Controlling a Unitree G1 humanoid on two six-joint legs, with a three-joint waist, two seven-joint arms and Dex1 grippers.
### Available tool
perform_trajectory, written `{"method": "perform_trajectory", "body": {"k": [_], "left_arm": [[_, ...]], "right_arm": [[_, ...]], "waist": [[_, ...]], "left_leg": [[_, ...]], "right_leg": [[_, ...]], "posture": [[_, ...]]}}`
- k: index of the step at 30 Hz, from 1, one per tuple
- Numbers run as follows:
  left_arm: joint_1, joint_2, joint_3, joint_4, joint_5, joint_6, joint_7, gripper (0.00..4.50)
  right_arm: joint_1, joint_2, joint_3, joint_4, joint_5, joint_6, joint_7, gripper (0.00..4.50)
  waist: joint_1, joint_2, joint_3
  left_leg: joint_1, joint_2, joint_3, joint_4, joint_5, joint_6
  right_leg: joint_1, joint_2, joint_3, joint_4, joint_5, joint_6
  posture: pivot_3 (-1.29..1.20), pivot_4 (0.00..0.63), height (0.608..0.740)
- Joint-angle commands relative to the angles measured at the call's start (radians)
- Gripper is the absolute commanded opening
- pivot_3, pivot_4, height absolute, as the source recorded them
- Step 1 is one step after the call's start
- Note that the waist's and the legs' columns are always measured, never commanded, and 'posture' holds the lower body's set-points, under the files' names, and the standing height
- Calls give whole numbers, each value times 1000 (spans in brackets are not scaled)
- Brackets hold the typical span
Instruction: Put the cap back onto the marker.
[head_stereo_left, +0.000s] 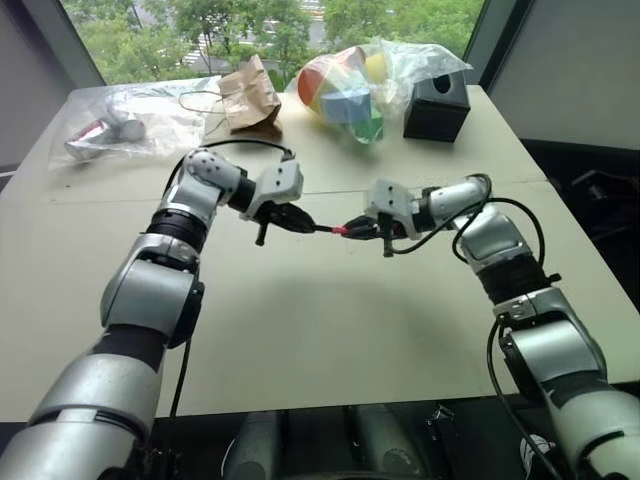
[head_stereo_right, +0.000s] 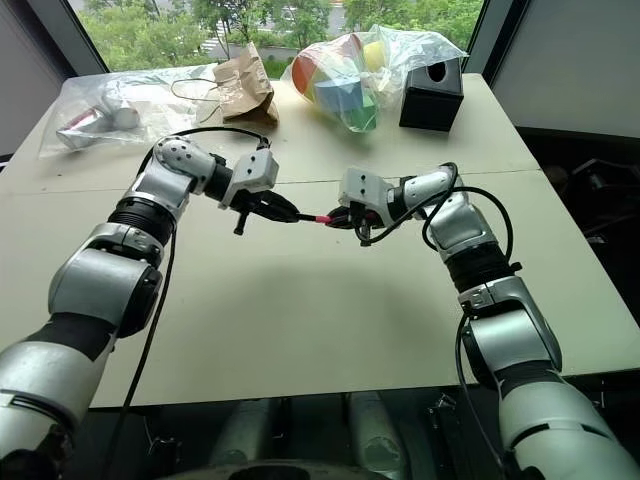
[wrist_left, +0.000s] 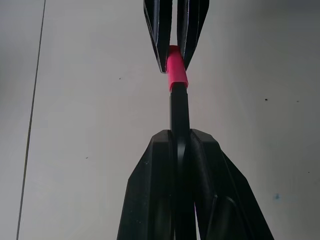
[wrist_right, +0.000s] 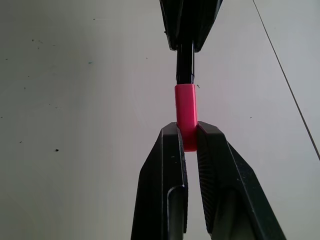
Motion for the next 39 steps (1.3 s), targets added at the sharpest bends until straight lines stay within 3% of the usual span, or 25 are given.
{"method": "perform_trajectory", "body": {"k": [1, 22, 39], "left_arm": [[-48, -17, -19, -36, 30, -44, 57, 283], [-42, -81, 51, -41, -27, -61, 54, 283], [-49, -75, 39, -28, -2, -102, 98, 283]], "right_arm": [[-72, 9, -10, 40, -29, 3, -50, 30], [-113, 96, -6, -109, 11, 107, -22, 30], [-135, 77, -11, -5, -73, 85, -79, 30]], "waist": [[0, 0, 0], [0, 0, 0], [0, 0, 0]], "left_leg": [[0, 0, 0, 0, 0, 0], [0, 0, 0, 0, 0, 0], [0, 0, 0, 0, 0, 0]], "right_leg": [[0, 0, 0, 0, 0, 0], [0, 0, 0, 1, 0, 0], [-1, 0, 0, 1, 0, 0]], "posture": [[0, 150, 740], [0, 150, 740], [0, 150, 740]]}}
